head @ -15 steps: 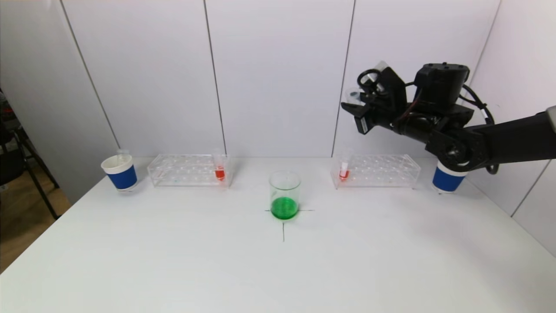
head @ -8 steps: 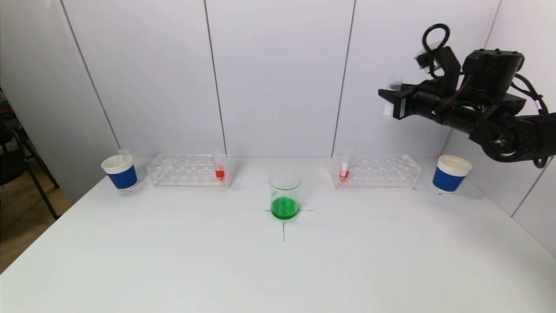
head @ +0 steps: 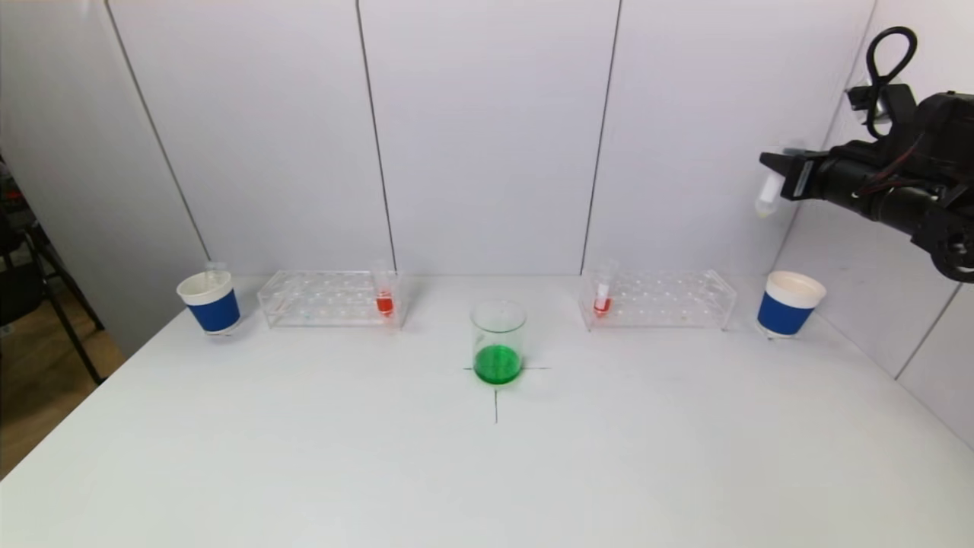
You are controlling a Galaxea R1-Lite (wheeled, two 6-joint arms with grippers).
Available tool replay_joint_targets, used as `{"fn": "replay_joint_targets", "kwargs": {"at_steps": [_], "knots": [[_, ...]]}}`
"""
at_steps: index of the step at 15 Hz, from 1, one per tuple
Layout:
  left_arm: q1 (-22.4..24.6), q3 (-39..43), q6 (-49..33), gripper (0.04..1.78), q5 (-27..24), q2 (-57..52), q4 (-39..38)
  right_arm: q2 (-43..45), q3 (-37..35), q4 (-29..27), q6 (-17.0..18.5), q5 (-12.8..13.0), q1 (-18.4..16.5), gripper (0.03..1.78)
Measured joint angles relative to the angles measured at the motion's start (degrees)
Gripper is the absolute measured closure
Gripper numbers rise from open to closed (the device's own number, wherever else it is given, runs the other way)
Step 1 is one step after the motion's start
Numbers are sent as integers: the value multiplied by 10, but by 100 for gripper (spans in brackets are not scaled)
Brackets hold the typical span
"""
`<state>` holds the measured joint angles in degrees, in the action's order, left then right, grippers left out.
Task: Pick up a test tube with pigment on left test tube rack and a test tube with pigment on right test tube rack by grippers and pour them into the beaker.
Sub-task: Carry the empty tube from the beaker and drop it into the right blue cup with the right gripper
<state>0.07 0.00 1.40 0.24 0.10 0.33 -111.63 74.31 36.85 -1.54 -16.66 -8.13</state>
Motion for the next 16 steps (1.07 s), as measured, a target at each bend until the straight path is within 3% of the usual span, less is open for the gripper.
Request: {"fn": "replay_joint_targets", "kwargs": {"at_steps": [7, 13, 16], "knots": [[0, 0, 0, 6, 0, 0, 0, -40, -1, 9, 19, -10, -93, 131], [0, 0, 0, 6, 0, 0, 0, -95, 22, 13, 17, -11, -118, 131], [0, 0, 0, 6, 0, 0, 0, -126, 34, 41, 15, -12, -123, 131]]}}
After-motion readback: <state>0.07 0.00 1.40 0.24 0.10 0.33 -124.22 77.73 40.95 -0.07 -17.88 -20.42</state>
